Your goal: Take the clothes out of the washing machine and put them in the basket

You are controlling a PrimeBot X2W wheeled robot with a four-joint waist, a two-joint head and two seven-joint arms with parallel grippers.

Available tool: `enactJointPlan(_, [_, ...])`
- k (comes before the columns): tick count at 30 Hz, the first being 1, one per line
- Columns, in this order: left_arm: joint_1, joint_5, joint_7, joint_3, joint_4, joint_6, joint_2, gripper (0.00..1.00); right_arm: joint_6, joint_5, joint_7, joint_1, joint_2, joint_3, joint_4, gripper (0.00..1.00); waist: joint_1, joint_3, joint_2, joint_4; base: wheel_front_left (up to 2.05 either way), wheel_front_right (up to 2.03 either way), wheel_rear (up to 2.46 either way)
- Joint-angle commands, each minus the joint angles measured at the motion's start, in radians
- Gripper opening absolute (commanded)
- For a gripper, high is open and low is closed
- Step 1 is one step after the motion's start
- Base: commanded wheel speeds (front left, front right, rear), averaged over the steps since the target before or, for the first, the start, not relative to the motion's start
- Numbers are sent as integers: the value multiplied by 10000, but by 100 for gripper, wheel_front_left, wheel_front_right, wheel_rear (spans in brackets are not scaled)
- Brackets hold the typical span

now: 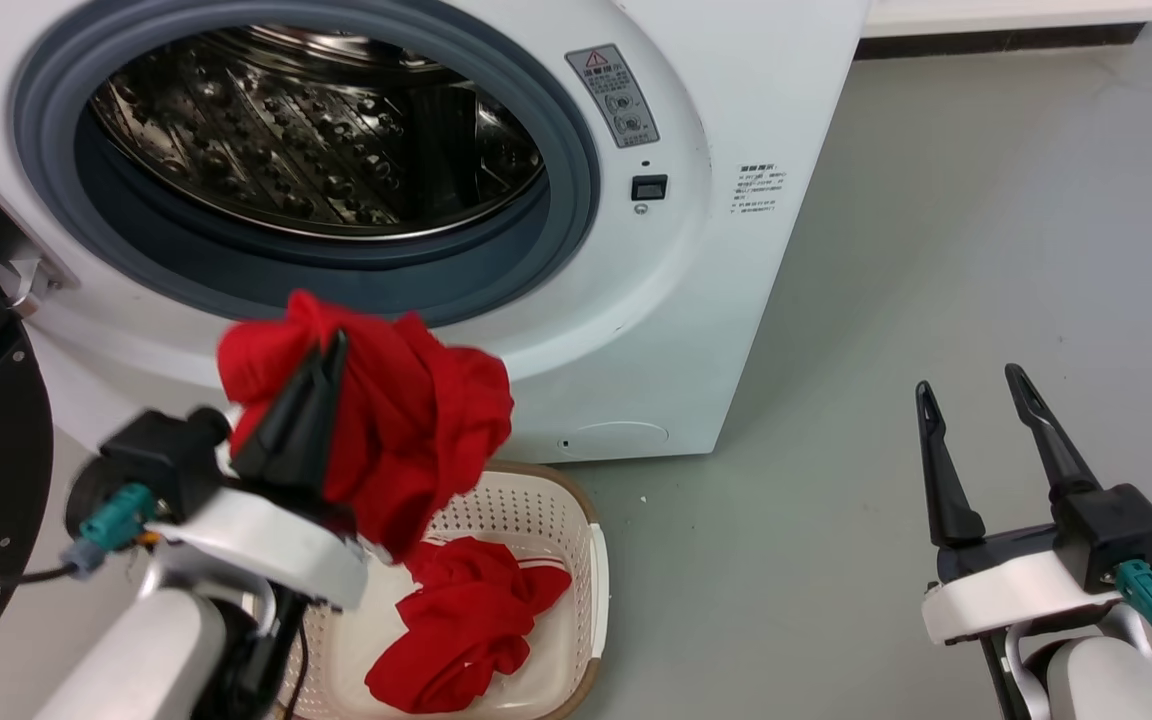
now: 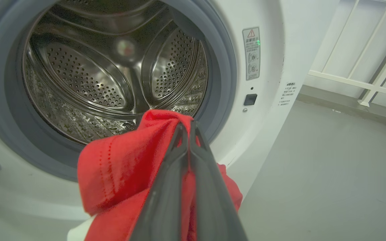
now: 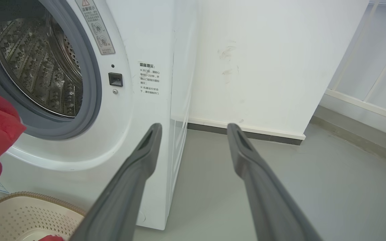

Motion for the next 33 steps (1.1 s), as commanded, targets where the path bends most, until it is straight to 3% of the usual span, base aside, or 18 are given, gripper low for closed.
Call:
enactJointPlan(1, [180,-89,-6,-56,92,-22,-71,0,-11,48,-18,-1,12,19,-42,100,2,90,0,-19,0,0,0])
enactJointPlan(8, [354,-47,35,-856,2413,-647,-397,0,-11,35,-18,-317,12,103,-118,100,2,765,0,-183,0,0,0])
enactJointPlan(20, [-1786,92,-225,-1394,7795,-1778,-1533,0,-11,-24,-18,-1120,14,140,-549,100,2,3112,0,-897,0,0,0])
enactJointPlan(27, [-3137,104,-107,-1416,10855,-1897,-1889,0,-11,88,-18,-1430,17,98,-814,100,2,4348,0,-1282,0,0,0])
enactJointPlan(33, [-3937,-26,-336,-1304,12315,-2040,-2095,0,-11,240,-18,-1587,15,90,-1023,100,2,5144,0,-1531,0,0,0])
